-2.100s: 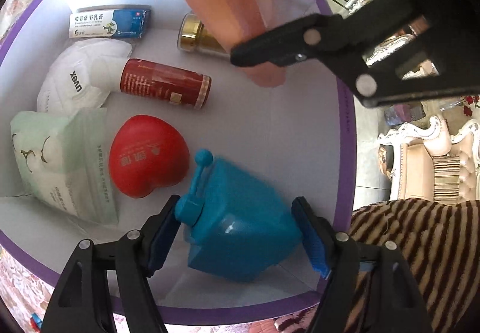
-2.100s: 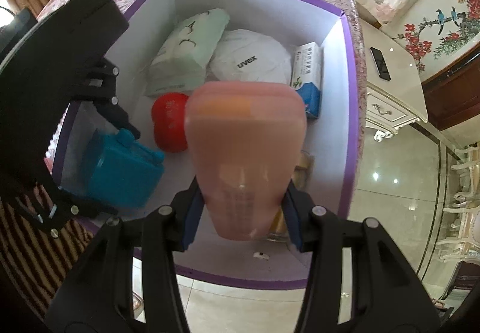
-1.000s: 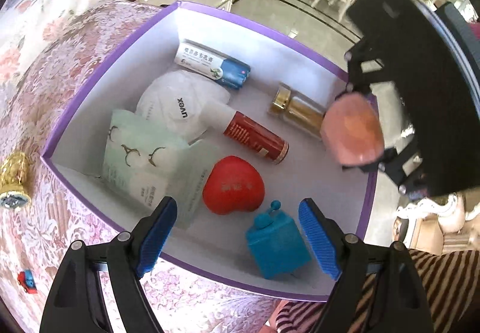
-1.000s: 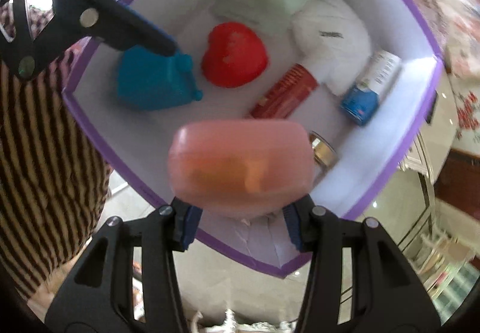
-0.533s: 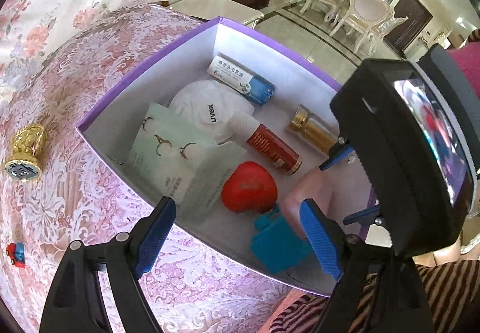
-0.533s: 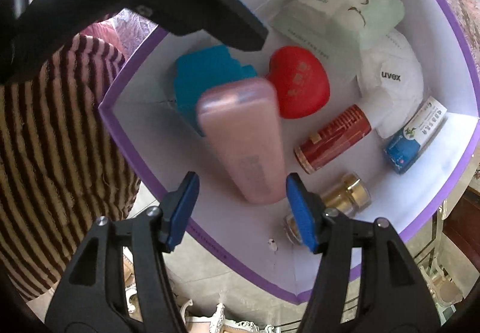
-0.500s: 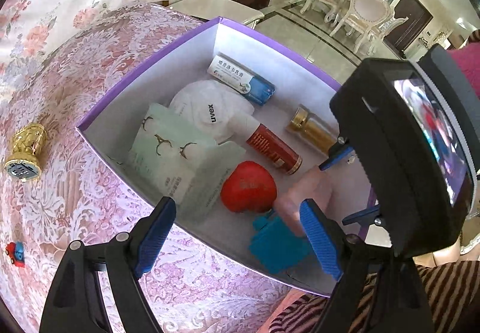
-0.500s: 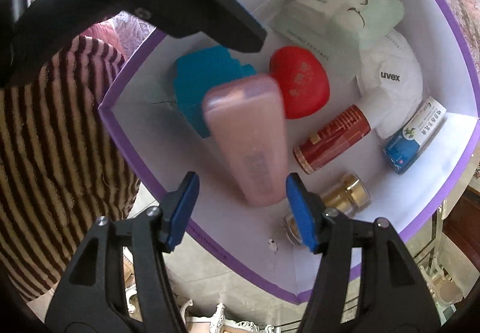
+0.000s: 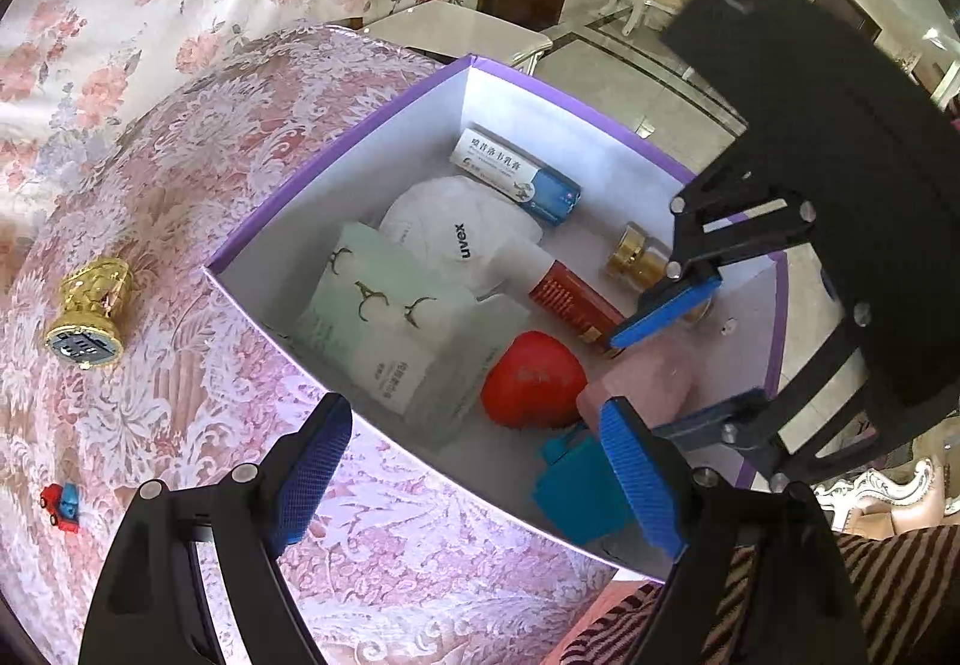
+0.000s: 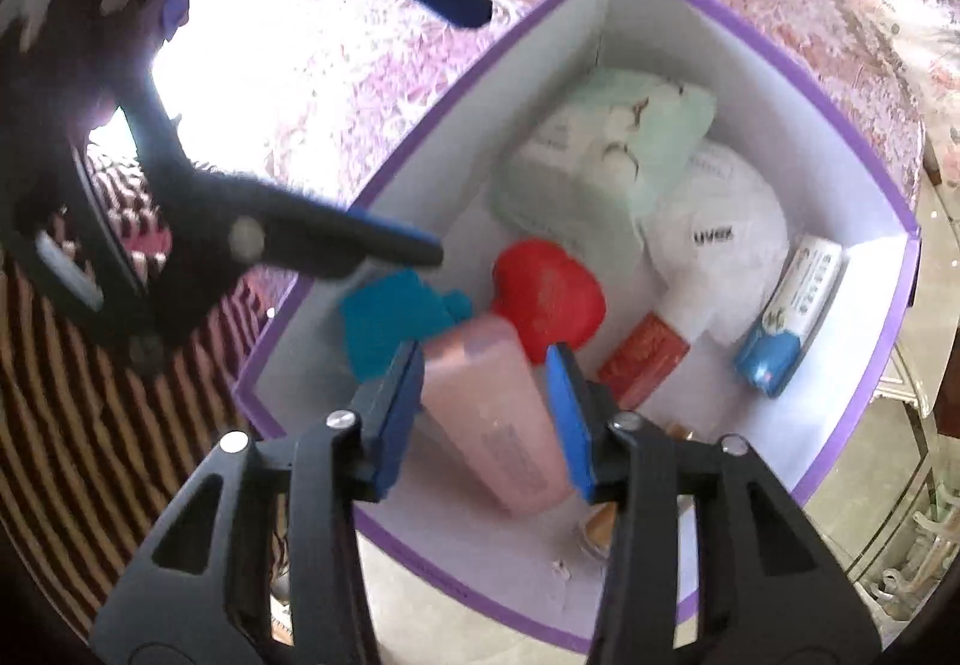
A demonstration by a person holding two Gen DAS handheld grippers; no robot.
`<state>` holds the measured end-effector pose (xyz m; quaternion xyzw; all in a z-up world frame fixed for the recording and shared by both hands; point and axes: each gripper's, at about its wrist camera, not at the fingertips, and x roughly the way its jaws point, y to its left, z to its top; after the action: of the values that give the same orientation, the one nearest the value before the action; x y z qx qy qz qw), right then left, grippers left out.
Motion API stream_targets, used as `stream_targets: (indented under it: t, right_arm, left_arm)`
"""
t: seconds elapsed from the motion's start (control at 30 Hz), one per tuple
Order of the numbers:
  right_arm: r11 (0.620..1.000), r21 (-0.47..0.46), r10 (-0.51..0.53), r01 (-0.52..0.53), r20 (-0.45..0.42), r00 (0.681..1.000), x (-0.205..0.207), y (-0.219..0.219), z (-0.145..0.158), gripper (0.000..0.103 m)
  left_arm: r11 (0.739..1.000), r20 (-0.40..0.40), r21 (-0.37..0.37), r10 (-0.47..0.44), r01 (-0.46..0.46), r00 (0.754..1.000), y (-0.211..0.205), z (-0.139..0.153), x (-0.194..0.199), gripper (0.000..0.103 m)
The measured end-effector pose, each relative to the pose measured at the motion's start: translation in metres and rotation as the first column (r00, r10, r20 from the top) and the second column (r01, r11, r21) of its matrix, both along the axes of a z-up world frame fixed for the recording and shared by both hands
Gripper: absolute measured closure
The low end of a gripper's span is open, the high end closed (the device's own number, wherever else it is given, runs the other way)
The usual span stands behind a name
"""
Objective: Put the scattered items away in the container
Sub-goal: 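Open the left gripper on the toy box while the right gripper releases the pencil case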
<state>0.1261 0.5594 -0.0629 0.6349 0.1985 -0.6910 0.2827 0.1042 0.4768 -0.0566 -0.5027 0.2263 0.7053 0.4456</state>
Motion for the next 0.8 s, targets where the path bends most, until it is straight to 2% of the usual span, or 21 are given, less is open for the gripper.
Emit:
stream_targets:
  t: [0.1,0.23,0.5,0.8]
  right_arm:
    - [1.000,0.018,0.004,-0.005,0.003,1.000,-0.003,-0.007,-0.008,0.063]
    - [0.997,0.070,0.030,-0.036,0.085,0.996,-0.003,-0.013,-0.030,0.067]
    - [0.999,0.003,0.032,-0.033,0.225,0.974,0.016,-0.006,-0.044,0.069]
    - [0.999,-0.022,-0.026,0.031,0.198,0.980,0.020,-0.002,-0.038,0.068]
  left_arm:
    - [1.000,0.003,-0.007,-0.006,0.006,1.000,-0.001,-0.001,0.003,0.018]
    - [1.000,0.004,-0.009,-0.019,0.019,1.000,-0.002,0.000,0.007,0.018]
    - [1.000,0.012,-0.008,-0.028,0.028,1.000,0.000,0.001,0.007,0.018]
    - [0.998,0.033,-0.013,-0.059,0.059,0.998,0.006,-0.002,0.012,0.018]
